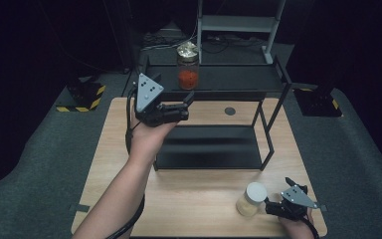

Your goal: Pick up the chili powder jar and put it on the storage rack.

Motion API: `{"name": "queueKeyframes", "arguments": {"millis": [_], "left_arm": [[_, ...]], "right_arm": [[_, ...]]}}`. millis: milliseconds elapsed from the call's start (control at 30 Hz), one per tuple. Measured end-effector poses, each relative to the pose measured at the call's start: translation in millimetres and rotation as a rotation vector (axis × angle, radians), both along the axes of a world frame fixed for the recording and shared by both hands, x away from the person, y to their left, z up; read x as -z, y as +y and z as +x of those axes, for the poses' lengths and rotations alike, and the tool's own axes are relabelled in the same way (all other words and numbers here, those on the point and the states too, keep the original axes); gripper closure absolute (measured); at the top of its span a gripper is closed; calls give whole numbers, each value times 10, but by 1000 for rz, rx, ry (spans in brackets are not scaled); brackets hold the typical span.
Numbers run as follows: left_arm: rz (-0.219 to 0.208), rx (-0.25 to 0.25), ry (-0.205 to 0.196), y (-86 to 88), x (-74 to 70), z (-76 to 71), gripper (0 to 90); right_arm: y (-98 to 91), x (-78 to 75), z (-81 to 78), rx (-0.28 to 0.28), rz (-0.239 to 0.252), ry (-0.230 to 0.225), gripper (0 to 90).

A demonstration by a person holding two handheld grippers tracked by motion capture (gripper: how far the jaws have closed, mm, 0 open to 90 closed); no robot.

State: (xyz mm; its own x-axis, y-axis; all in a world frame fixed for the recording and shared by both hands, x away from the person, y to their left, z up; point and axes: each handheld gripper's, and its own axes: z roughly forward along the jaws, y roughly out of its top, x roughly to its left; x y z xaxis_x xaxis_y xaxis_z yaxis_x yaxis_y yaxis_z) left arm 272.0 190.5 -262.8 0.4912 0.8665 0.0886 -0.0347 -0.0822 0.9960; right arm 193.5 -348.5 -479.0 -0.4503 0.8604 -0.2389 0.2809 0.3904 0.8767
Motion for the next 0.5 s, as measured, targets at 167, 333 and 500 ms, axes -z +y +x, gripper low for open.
{"name": "queueKeyframes", "arguments": {"millis": [167, 333, 500], "left_arm": [[18, -2, 25, 38, 87, -83, 4], [23, -1, 39, 99, 217, -152, 3], [27, 8, 65, 162, 382, -214, 3]], "right_arm": [[3, 0, -1, 1, -1, 0, 3], [7, 0, -2, 0, -4, -1, 3], [10, 2, -5, 1, -6, -3, 3]]}}
